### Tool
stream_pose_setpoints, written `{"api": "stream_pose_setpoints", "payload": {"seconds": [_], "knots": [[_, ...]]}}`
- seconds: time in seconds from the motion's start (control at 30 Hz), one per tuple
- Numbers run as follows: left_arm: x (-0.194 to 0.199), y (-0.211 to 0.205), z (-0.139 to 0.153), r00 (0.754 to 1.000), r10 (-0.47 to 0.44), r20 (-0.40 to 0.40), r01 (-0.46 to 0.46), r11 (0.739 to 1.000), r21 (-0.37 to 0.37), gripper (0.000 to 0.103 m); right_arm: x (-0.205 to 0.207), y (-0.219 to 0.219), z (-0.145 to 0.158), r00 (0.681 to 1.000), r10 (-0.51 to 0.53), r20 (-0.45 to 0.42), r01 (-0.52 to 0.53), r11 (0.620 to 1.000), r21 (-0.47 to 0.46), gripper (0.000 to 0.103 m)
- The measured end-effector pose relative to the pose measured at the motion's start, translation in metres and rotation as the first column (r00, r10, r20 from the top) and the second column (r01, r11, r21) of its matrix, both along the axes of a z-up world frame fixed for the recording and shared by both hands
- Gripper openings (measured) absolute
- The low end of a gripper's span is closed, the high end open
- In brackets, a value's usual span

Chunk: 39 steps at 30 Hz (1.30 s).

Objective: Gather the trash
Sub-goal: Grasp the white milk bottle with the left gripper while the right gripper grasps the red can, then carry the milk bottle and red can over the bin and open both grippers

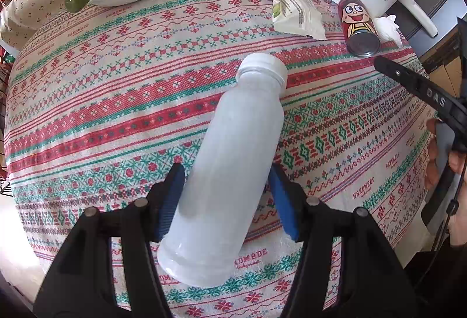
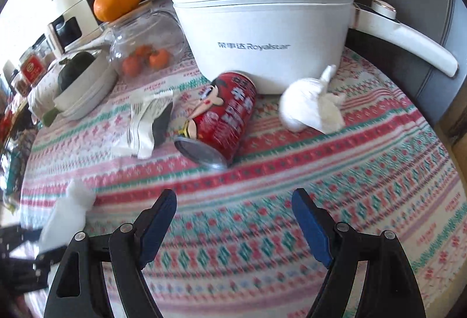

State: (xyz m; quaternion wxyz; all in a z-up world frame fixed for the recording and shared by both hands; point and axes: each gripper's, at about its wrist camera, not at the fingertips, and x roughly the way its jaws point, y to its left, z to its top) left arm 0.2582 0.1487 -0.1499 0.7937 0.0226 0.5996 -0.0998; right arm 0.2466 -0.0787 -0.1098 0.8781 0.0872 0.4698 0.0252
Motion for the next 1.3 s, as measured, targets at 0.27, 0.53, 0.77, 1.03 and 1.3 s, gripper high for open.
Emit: {"api": "stream_pose_setpoints", "payload": {"seconds": [0.27, 0.53, 0.77, 1.03, 1.3], "knots": [[0.000, 0.011, -0.011, 1.000, 0.015, 0.007, -0.015, 1.000, -0.003, 0.060, 0.032, 0.018, -0.014, 0.996, -0.077, 0.039, 0.076, 0.997, 0.005, 0.083], [-0.010, 0.025, -0.008, 0.993, 0.105, 0.046, -0.103, 0.994, -0.047, 0.056, 0.047, 0.012, -0.022, 0.992, -0.111, 0.059, 0.110, 0.994, 0.029, 0.056], [-0.038, 0.023, 0.008, 0.990, 0.137, 0.043, -0.134, 0.989, -0.061, 0.054, 0.027, 0.005, -0.013, 0.999, -0.036, 0.039, 0.035, 0.999, 0.015, 0.055], [-0.089, 0.005, 0.055, 0.990, 0.106, 0.087, -0.101, 0.993, -0.056, 0.050, -0.026, -0.035, 0.024, 1.000, 0.025, 0.011, -0.025, 0.999, 0.029, 0.054], [-0.124, -0.033, 0.084, 0.994, 0.065, 0.087, -0.056, 0.994, -0.097, 0.050, -0.087, -0.081, 0.058, 0.998, 0.062, -0.025, -0.061, 0.996, 0.065, 0.054]]}}
